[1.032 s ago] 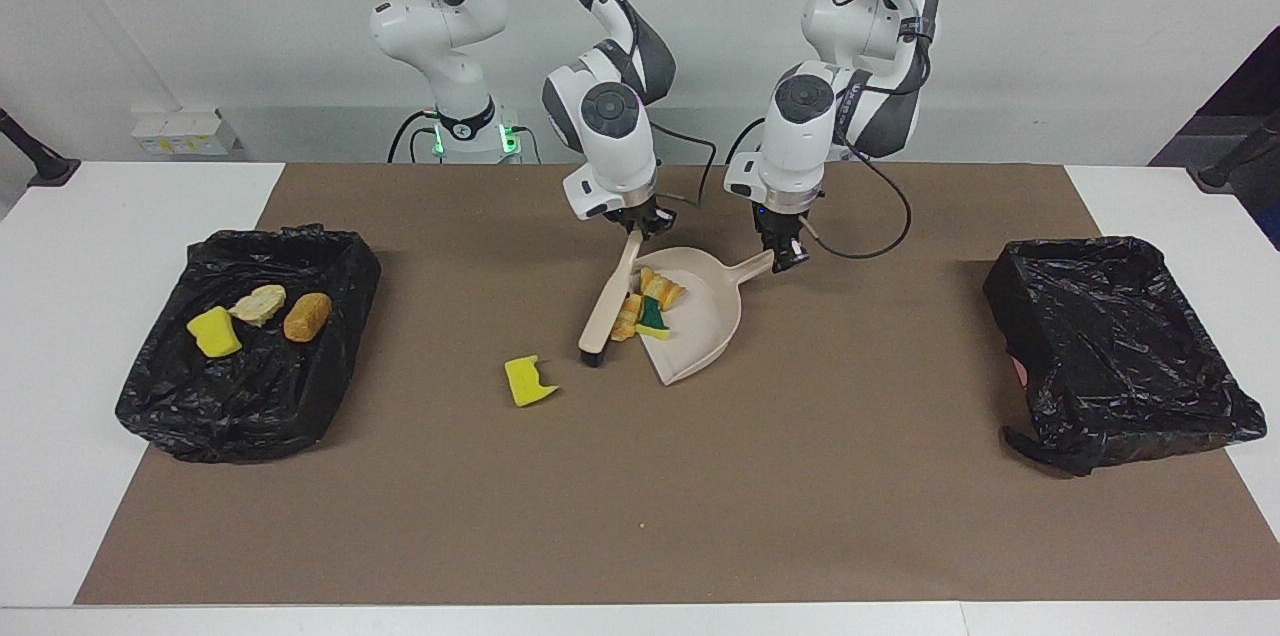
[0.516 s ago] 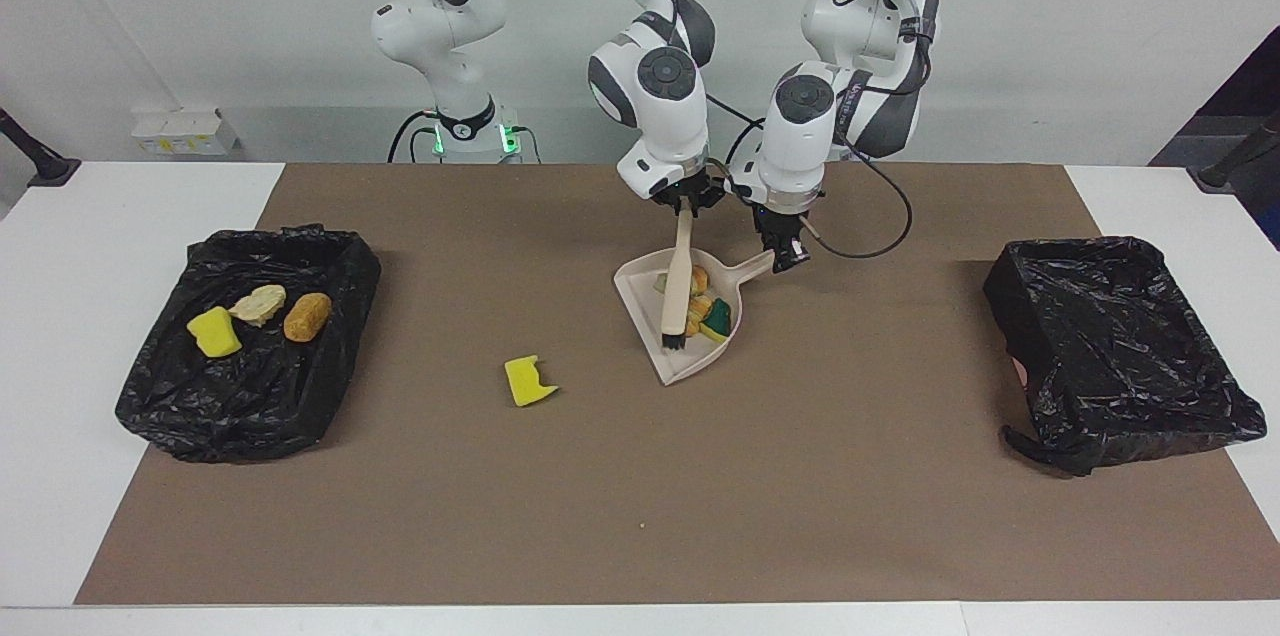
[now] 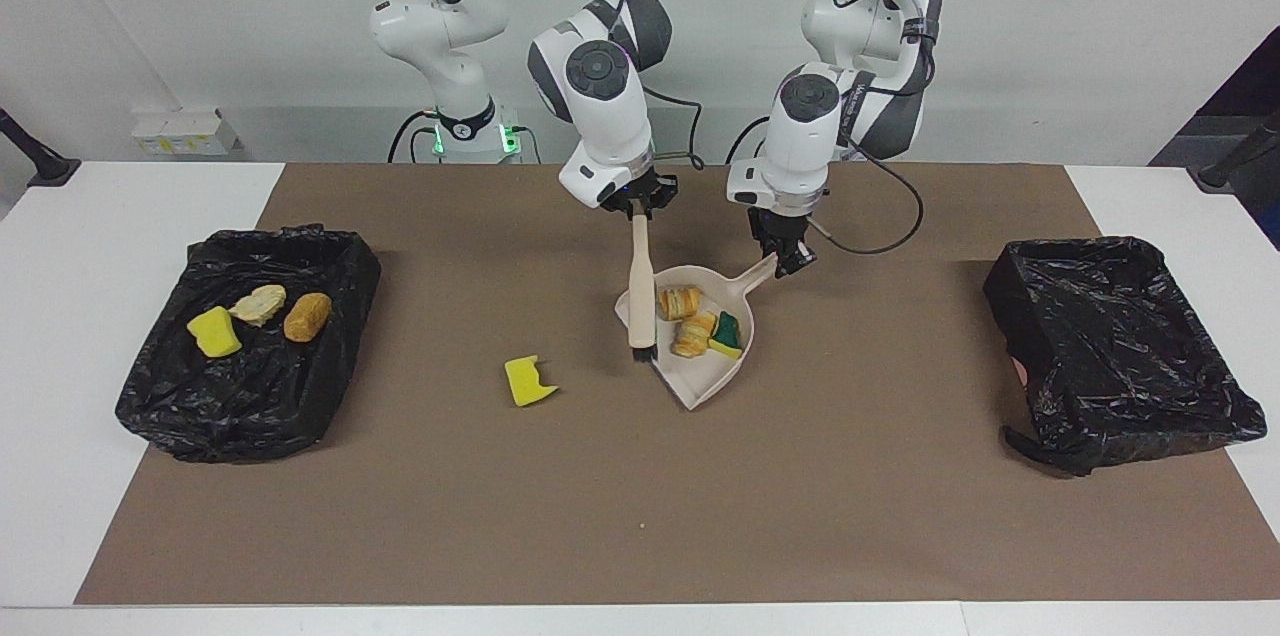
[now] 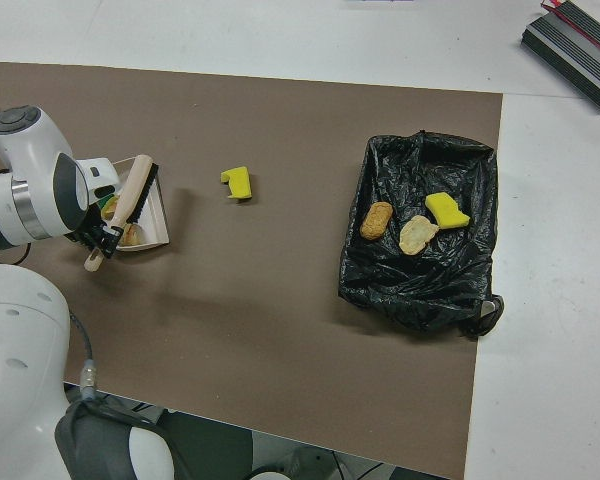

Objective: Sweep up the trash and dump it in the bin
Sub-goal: 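Sweep the bread piece into the dustpan with the right gripper, then move the brush with the right gripper to the yellow sponge piece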

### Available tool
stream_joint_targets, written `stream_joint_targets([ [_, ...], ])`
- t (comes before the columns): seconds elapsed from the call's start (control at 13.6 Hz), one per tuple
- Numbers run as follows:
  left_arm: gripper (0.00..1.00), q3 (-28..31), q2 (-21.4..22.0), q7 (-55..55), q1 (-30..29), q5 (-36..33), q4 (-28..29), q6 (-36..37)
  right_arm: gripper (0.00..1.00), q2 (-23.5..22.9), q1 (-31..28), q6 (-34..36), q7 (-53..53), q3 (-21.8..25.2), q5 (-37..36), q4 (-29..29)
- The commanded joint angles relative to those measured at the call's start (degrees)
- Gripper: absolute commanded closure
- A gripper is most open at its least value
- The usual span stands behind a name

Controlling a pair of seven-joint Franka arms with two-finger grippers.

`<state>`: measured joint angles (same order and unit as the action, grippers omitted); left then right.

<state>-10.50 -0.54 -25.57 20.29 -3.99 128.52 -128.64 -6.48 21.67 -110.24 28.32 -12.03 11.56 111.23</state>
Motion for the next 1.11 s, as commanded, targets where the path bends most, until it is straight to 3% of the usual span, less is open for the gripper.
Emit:
stream_joint_targets([
  [0.0,1.0,0.31,-2.27,5.51,0.28,-0.23,-2.92,-1.17,1.0,0.16,-3.46,0.02,-6.14,-0.36,-6.87,0.92],
  [0.22,1.0,0.31,-2.45,6.15,0.37,0.57,-3.01,-1.45,1.0,-0.73,-9.79,1.16,-12.05,-0.27,-13.47,0.92],
  [0.66,1.0,0.31,-1.83,-1.5,1.07,0.48,-2.92,2.69,1.0,-1.08,-17.09,6.97,-16.18,-0.36,-26.57,0.92],
  [1.03,1.0,0.31,-1.75,-2.03,0.89,0.48,-2.83,3.3,1.0,-3.36,-19.56,4.6,-18.65,-0.54,-25.98,1.8],
])
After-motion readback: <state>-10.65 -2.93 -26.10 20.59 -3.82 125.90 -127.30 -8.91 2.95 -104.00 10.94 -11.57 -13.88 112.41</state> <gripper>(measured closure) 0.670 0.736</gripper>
